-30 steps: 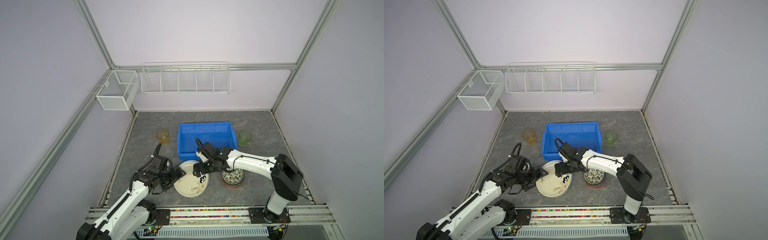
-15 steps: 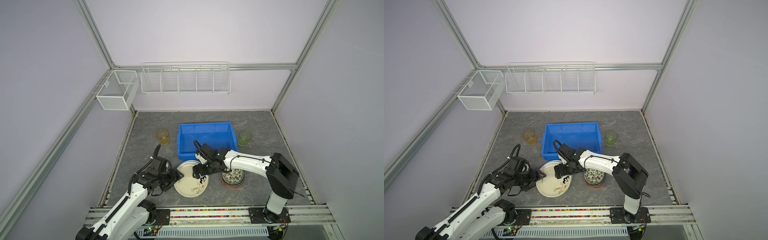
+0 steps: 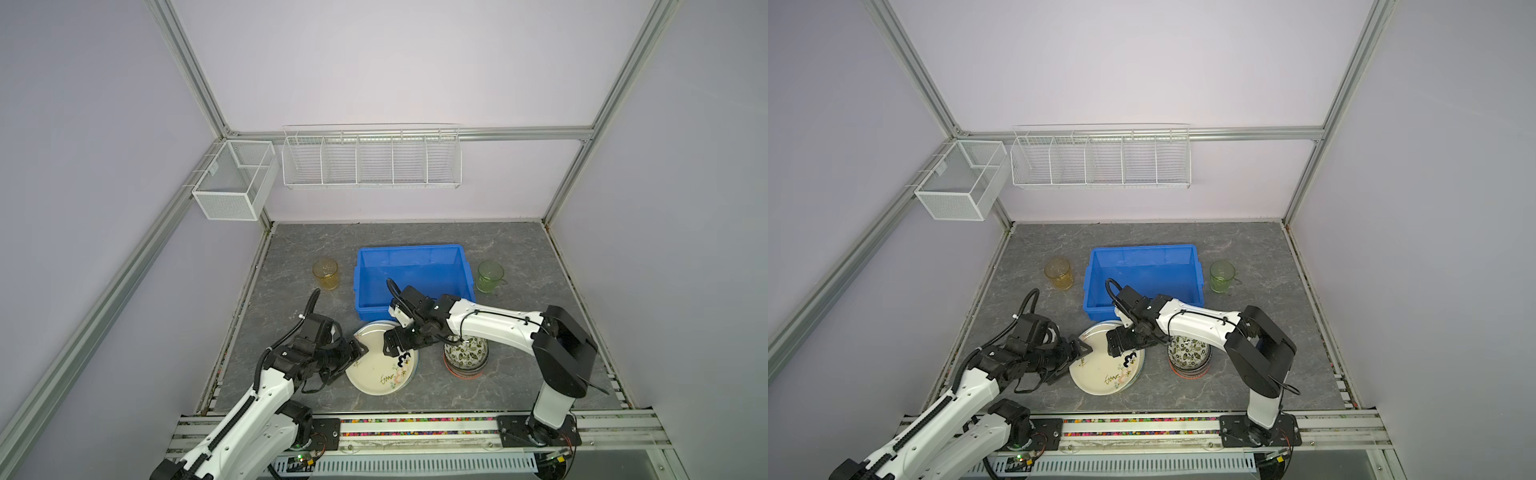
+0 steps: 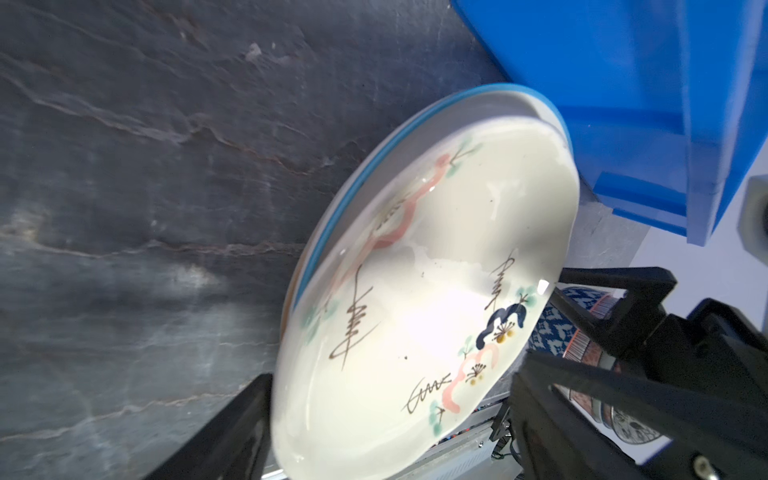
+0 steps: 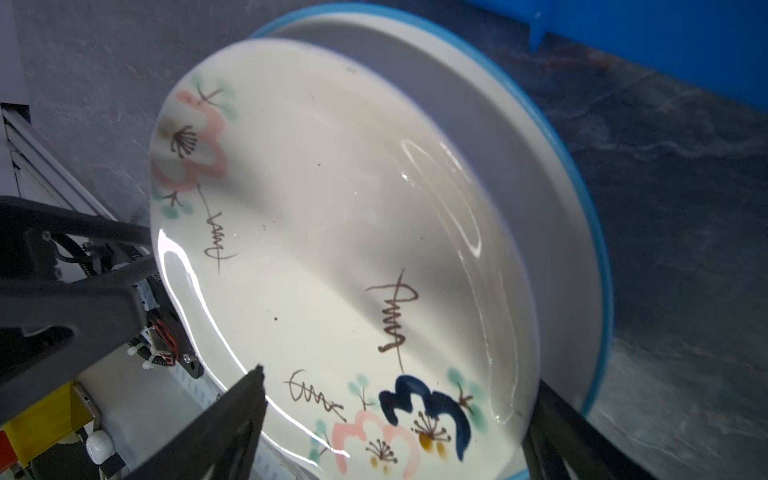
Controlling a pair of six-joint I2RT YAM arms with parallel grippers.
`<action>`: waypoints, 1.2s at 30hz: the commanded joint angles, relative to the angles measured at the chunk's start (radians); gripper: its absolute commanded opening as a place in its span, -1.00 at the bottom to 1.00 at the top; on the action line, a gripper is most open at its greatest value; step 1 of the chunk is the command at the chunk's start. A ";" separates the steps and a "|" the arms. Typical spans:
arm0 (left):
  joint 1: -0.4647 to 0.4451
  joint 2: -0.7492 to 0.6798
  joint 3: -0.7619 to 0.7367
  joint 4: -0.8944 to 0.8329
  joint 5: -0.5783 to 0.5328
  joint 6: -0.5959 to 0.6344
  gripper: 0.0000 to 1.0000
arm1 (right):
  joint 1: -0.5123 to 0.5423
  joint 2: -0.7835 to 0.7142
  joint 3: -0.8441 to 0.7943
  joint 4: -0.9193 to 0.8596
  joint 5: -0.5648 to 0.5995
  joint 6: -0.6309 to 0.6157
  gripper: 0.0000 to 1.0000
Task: Place the mixed dishes into the plastic bin
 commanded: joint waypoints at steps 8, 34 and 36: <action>-0.005 -0.078 0.015 0.092 0.047 -0.030 0.29 | 0.039 0.040 0.064 0.060 -0.098 -0.002 0.86; -0.005 -0.106 0.055 0.119 0.041 -0.006 -0.45 | 0.047 0.069 0.107 0.024 -0.119 -0.022 0.85; -0.005 -0.108 0.058 0.113 0.041 -0.003 -0.51 | 0.047 0.067 0.110 0.020 -0.118 -0.024 0.85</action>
